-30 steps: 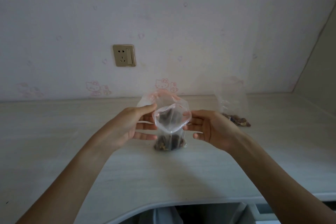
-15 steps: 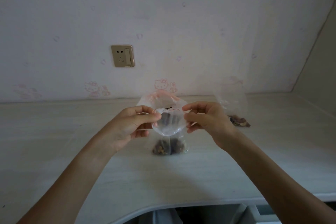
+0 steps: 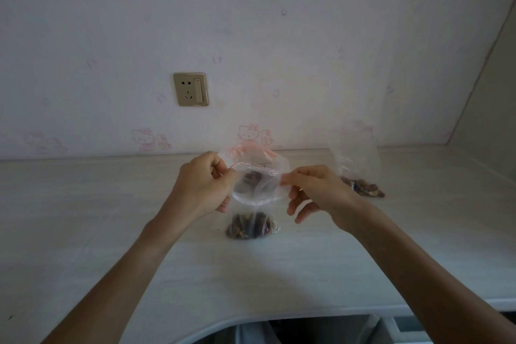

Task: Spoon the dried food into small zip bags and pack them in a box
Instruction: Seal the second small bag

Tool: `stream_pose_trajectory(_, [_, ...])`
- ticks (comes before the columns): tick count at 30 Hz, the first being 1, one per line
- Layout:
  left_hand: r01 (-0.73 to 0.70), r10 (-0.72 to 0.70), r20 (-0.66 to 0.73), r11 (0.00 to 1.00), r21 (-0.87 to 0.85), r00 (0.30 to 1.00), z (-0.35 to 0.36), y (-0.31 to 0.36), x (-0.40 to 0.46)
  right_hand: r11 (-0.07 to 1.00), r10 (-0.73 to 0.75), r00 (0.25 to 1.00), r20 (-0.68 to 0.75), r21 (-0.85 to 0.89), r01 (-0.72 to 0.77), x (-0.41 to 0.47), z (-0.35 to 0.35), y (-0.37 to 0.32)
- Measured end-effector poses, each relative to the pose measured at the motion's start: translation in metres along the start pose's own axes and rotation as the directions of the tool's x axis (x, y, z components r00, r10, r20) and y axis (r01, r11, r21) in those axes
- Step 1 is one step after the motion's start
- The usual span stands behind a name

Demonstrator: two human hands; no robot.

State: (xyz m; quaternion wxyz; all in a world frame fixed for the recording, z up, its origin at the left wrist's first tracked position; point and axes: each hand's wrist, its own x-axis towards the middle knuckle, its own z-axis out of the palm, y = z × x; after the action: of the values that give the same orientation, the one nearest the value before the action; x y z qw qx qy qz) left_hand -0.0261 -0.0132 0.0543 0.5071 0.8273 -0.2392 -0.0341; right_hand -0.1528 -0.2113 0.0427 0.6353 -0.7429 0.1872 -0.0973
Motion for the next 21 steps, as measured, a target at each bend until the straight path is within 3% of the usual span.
stream_pose_trajectory(3, [0.143, -0.121, 0.107, 0.964, -0.224, 0.987, -0.004, -0.003, -0.002, 0.966, 0.039, 0.989, 0.145, 0.249, -0.075, 0.003, -0.009, 0.007])
stream_pose_trajectory(5, [0.238, -0.160, 0.218, 0.885, -0.400, 0.963, -0.006, -0.007, -0.002, 0.922, 0.024, 0.966, 0.257, 0.369, -0.121, 0.004, -0.009, 0.012])
stream_pose_trajectory(10, [0.397, -0.025, 0.501, 0.644, -0.654, 0.865, -0.009, -0.028, -0.004, 0.776, -0.030, 0.942, 0.334, 0.602, -0.189, 0.007, -0.004, 0.022])
stream_pose_trajectory(16, [0.413, -0.017, 0.465, 0.491, -0.767, 0.885, -0.002, -0.048, -0.007, 0.723, -0.072, 0.962, 0.262, 0.679, -0.131, 0.010, -0.001, 0.031])
stream_pose_trajectory(21, [0.279, -0.104, 0.282, 0.650, -0.706, 0.954, 0.004, -0.029, -0.012, 0.861, -0.136, 0.987, 0.088, 0.503, 0.074, 0.008, 0.006, 0.023])
